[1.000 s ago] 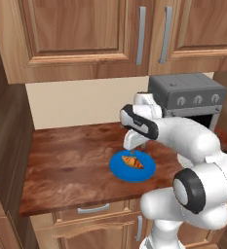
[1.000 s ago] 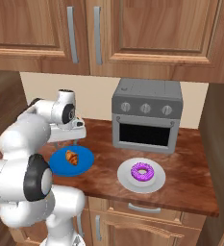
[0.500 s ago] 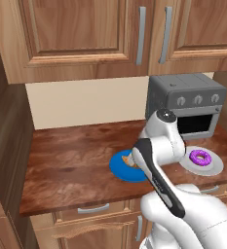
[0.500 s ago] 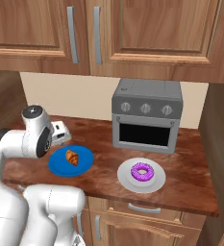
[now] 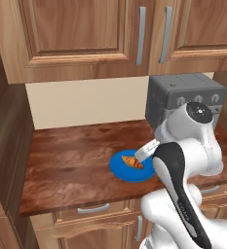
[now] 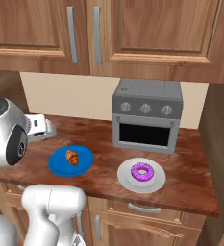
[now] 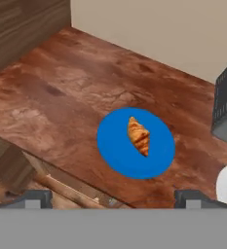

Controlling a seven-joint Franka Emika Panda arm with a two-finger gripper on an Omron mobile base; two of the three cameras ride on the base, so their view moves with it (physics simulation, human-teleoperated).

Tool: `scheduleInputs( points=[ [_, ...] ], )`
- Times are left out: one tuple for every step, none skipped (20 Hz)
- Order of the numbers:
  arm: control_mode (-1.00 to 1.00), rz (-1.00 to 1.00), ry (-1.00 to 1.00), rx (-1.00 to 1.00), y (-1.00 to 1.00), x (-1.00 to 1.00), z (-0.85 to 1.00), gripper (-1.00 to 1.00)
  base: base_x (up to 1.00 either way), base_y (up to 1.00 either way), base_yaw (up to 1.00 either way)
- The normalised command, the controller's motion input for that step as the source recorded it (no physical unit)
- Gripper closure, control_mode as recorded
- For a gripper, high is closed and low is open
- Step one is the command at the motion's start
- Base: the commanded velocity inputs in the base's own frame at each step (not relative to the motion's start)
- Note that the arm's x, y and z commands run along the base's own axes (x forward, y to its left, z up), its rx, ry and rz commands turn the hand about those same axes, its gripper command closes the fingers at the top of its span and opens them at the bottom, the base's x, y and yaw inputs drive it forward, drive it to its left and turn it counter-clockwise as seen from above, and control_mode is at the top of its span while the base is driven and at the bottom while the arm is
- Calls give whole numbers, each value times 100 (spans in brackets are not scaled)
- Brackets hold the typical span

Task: Place the pastries on the plates.

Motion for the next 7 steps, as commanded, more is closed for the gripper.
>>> scheduleInputs(
  points=[
    [-100, -19, 0, 11, -12, -100, 100, -100, 0, 0, 0],
    [-100, -17, -5, 10, -27, -100, 86, -100, 0, 0, 0],
    [-100, -16, -24, 8, -31, -100, 72, -100, 0, 0, 0],
    [-100, -16, -34, 8, -36, -100, 86, -100, 0, 0, 0],
    [-100, -16, -26, 9, -44, -100, 100, -100, 0, 0, 0],
    [-100, -16, -19, 9, -31, -100, 100, -100, 0, 0, 0],
    [-100, -17, -8, 7, -23, -100, 100, -100, 0, 0, 0]
  ],
)
